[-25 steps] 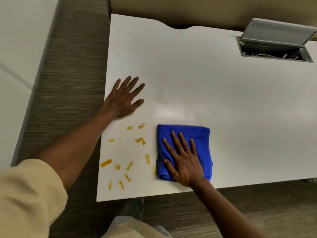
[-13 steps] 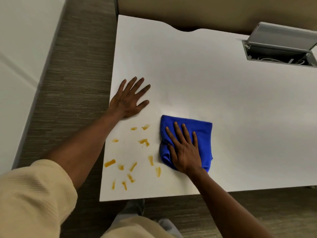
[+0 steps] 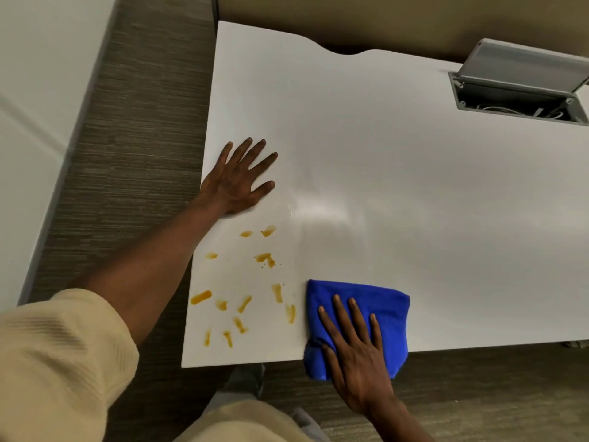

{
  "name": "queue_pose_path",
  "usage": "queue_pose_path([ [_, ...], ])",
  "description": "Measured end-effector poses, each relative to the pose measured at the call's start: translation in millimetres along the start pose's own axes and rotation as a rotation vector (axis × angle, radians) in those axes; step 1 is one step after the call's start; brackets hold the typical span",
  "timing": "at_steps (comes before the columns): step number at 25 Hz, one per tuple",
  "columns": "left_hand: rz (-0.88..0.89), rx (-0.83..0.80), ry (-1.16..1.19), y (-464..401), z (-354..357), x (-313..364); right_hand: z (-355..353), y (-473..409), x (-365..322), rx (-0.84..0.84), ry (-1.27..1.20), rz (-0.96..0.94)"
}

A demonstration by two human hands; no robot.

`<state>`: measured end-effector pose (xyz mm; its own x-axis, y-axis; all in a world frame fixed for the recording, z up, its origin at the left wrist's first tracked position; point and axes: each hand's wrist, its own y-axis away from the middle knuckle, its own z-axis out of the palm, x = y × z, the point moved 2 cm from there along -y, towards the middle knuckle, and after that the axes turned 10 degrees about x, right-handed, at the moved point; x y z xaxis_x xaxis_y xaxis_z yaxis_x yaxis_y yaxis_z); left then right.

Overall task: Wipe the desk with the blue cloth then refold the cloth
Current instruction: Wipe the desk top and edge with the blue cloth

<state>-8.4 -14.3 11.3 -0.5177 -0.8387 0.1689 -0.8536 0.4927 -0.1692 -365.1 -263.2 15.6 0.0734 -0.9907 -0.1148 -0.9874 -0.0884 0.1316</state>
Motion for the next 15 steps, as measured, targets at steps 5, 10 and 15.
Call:
queue_pose_path([
  [5, 0.011, 0.022, 0.015, 1, 1, 0, -25, -89, 26, 0.045, -0.006, 0.172],
  [10, 0.015, 0.005, 0.018, 3, -1, -1, -24, -85, 14, 0.014, -0.012, 0.175],
  [15, 0.004, -0.008, 0.013, 0, -4, -1, -12, 3, 6, -0.092, 0.016, 0.016],
])
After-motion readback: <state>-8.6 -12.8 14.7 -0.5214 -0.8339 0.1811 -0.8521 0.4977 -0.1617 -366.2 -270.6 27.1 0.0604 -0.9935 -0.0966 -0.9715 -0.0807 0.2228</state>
